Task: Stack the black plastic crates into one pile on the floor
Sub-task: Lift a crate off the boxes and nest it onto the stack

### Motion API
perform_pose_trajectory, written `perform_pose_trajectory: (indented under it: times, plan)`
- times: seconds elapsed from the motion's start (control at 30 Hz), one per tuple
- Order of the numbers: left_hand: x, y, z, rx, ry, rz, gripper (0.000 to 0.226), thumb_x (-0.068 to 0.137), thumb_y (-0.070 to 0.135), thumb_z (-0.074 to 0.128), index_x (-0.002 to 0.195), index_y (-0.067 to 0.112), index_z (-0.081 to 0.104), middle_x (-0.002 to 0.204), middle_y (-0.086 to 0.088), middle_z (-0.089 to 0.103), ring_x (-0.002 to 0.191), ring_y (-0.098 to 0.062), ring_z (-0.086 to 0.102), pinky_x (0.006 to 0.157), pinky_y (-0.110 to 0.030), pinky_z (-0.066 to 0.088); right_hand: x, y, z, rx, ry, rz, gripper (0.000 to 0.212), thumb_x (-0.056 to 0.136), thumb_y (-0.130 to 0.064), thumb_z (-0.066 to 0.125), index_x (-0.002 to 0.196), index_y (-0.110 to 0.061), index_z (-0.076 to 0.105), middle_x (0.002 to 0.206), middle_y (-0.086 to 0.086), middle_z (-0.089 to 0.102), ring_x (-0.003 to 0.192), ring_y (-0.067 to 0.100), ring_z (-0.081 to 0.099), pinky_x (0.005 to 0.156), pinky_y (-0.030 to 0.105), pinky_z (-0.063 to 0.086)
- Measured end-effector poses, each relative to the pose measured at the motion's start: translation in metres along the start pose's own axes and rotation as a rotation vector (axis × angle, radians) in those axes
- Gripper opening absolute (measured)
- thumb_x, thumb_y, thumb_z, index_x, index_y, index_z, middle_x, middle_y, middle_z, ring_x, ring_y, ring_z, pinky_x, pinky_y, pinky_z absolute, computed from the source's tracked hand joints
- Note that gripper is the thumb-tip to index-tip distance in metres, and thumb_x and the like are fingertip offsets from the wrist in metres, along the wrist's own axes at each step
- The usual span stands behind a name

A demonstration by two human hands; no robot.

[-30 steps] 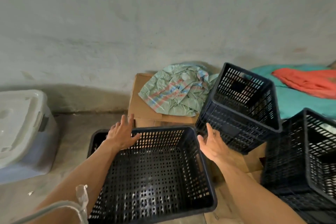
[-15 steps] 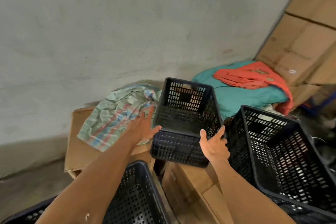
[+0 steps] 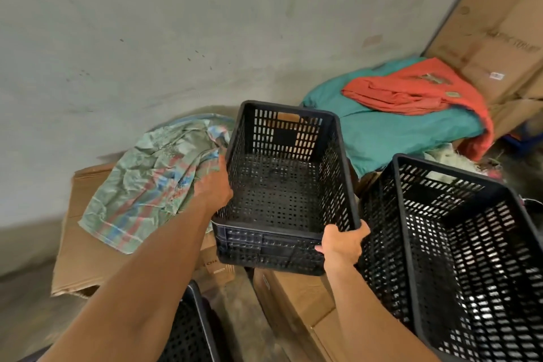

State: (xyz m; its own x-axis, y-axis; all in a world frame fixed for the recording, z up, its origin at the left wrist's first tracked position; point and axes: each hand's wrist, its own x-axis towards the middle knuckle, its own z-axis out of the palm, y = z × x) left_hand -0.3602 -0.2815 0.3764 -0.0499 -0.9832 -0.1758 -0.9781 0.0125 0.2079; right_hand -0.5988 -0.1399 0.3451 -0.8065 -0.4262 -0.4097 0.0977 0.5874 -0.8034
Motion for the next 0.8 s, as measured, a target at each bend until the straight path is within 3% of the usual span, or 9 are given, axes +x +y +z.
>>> perform_pose_trajectory:
  times: [0.07, 0.13, 0.23, 0.33, 0.43, 0.57, 0.67, 0.8]
  plan:
    - [-0.015, 0.005, -0.001, -0.054, 0.030, -0.025, 0.091, 0.090, 0.016, 0.063, 0.158, 0.013, 0.002, 0.106, -0.019, 0.066, 0.088, -0.034, 0.066, 0.069, -0.041, 0.054, 0.009, 0.000, -0.003, 0.117, -0.004, 0.003, 0.065, 0.089, -0.008, 0.054, 0.142, -0.040, 0.033, 0.113, 0.009, 0.048, 0.056, 0.028, 0.066, 0.050, 0.037, 0.059]
    - [-0.035, 0.012, 0.001, -0.075, 0.046, -0.059, 0.091, 0.092, 0.018, 0.061, 0.158, 0.011, -0.001, 0.089, -0.013, 0.067, 0.077, -0.029, 0.065, 0.062, -0.038, 0.050, 0.024, -0.002, -0.011, 0.229, -0.036, 0.009, 0.063, 0.090, 0.001, 0.048, 0.140, -0.037, 0.043, 0.124, 0.007, 0.047, 0.081, 0.037, 0.063, 0.043, 0.035, 0.057]
    - [-0.071, 0.024, 0.005, -0.117, 0.067, -0.137, 0.091, 0.093, 0.021, 0.059, 0.158, 0.008, -0.004, 0.092, -0.012, 0.067, 0.081, -0.028, 0.064, 0.065, -0.039, 0.049, 0.046, -0.013, -0.027, 0.287, -0.141, -0.008, 0.066, 0.089, 0.010, 0.045, 0.137, -0.035, 0.047, 0.136, 0.007, 0.046, 0.108, 0.038, 0.052, 0.047, 0.041, 0.059]
    - [-0.110, 0.034, 0.012, -0.233, 0.097, -0.229, 0.093, 0.093, 0.021, 0.056, 0.157, 0.008, -0.010, 0.091, -0.011, 0.067, 0.074, -0.026, 0.059, 0.061, -0.036, 0.046, 0.059, -0.034, -0.043, 0.248, -0.244, -0.073, 0.067, 0.087, 0.011, 0.047, 0.132, -0.039, 0.049, 0.132, 0.008, 0.049, 0.106, 0.032, 0.055, 0.050, 0.042, 0.060]
    - [-0.144, 0.039, 0.022, -0.294, 0.095, -0.279, 0.095, 0.094, 0.026, 0.053, 0.155, 0.005, -0.017, 0.092, -0.011, 0.067, 0.080, -0.029, 0.064, 0.063, -0.035, 0.045, 0.061, -0.051, -0.050, 0.132, -0.335, -0.135, 0.072, 0.085, 0.011, 0.046, 0.134, -0.041, 0.047, 0.130, 0.007, 0.052, 0.110, 0.030, 0.057, 0.055, 0.038, 0.059]
    - [-0.166, 0.041, 0.038, -0.386, 0.024, -0.316, 0.097, 0.093, 0.024, 0.053, 0.152, 0.000, -0.021, 0.097, -0.010, 0.067, 0.082, -0.027, 0.063, 0.064, -0.035, 0.045, 0.036, -0.050, -0.040, -0.012, -0.331, -0.159, 0.078, 0.093, 0.005, 0.049, 0.153, -0.040, 0.027, 0.146, 0.011, 0.044, 0.119, 0.034, 0.053, 0.079, 0.042, 0.054]
    - [-0.162, 0.042, 0.044, -0.342, -0.052, -0.263, 0.105, 0.092, 0.024, 0.056, 0.147, -0.004, -0.029, 0.087, -0.004, 0.062, 0.073, -0.022, 0.058, 0.062, -0.033, 0.044, -0.002, -0.026, -0.026, -0.205, -0.205, -0.092, 0.091, 0.094, -0.007, 0.057, 0.159, -0.033, -0.002, 0.161, 0.022, 0.013, 0.135, 0.044, 0.036, 0.106, 0.047, 0.039]
    - [-0.121, 0.024, 0.028, -0.189, -0.043, -0.264, 0.110, 0.093, 0.031, 0.057, 0.146, 0.002, -0.035, 0.097, -0.009, 0.069, 0.080, -0.026, 0.065, 0.067, -0.036, 0.049, -0.066, 0.007, -0.001, -0.225, -0.176, -0.046, 0.106, 0.095, -0.016, 0.058, 0.152, -0.031, -0.031, 0.157, 0.032, 0.014, 0.130, 0.049, 0.041, 0.106, 0.052, 0.037]
